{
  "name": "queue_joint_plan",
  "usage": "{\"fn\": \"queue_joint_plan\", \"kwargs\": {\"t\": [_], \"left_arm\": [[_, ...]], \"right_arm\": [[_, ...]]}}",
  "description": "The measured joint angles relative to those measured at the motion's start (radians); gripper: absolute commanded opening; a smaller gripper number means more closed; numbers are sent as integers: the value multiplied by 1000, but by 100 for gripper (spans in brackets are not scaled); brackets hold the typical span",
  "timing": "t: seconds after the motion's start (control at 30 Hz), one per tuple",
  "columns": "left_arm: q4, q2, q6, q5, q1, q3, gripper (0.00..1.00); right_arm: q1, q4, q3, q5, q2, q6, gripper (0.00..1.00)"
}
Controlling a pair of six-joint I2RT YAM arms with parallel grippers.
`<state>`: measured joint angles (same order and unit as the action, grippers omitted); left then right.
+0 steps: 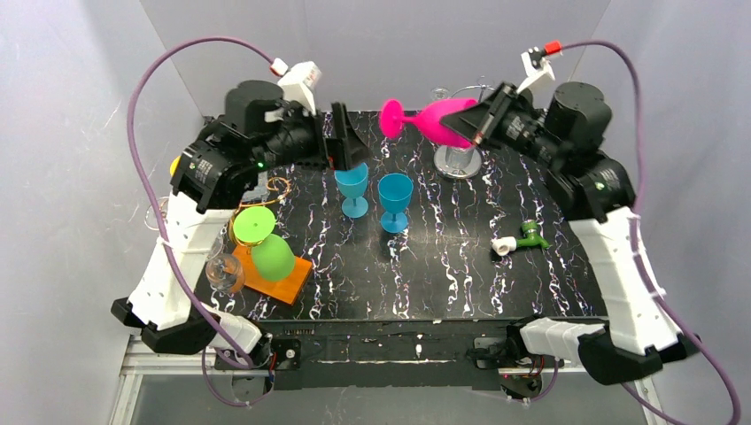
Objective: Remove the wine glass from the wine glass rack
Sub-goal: Place the wine glass at the center of the board.
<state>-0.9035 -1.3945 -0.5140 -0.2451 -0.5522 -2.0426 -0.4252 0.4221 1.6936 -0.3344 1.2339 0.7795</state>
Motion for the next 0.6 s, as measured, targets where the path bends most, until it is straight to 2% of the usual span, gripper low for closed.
{"fn": "queue_joint_plan", "kwargs": {"t": [0.13, 0.27, 0.43, 0.6], "left_arm": [[-68, -2, 103, 188, -153, 5, 98], [-105, -2, 177, 349, -271, 24, 98], [-130, 12, 220, 485, -336, 72, 98], [-170, 67, 237, 586, -337, 114, 98]], "right_arm": [[0, 308, 55, 119, -65, -132, 1], [0, 502, 48, 202, -69, -229, 1], [-17, 577, -127, 267, -41, -304, 1], [-157, 595, -246, 407, 61, -344, 1]]}}
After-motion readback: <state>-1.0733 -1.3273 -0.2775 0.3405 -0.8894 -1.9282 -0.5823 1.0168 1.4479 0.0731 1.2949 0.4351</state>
